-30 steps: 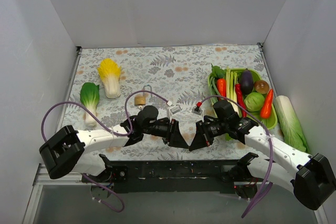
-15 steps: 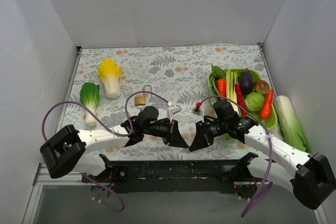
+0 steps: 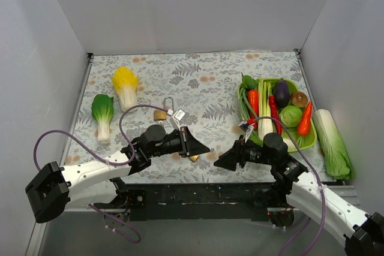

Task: Unlock with the key
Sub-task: Adjust the key.

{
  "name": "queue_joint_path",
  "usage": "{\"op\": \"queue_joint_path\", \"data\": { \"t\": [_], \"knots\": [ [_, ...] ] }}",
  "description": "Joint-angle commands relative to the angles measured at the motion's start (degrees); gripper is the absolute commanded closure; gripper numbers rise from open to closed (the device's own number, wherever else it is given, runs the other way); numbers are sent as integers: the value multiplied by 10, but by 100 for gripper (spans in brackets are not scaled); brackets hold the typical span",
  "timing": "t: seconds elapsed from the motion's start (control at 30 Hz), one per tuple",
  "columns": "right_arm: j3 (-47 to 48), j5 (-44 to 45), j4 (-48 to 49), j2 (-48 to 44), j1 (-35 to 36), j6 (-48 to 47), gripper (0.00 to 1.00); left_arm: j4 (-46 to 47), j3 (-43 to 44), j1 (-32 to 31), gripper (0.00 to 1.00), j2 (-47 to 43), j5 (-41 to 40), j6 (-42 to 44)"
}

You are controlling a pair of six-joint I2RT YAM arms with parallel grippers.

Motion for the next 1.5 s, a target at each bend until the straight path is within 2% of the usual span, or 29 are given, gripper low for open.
{"op": "queue_joint_path", "data": {
  "t": [0.0,0.13,0.3,0.5,0.73,1.47],
  "knots": [
    [-26,130,128,-85,4,49,15,-53,-2,1,100,-26,-100,-112],
    [-8,179,129,-96,4,14,15,-72,4,1,100,-31,-117,-162],
    [-1,145,200,-23,6,48,18,-57,5,1,100,-20,-116,-177],
    [-3,147,225,-14,12,38,21,-53,7,1,100,-14,-118,-181],
    [-4,133,272,22,21,50,34,-43,6,1,100,-12,-117,-185],
    [-13,115,359,67,42,100,53,-11,-18,2,100,-27,-127,-194]
  ]
}}
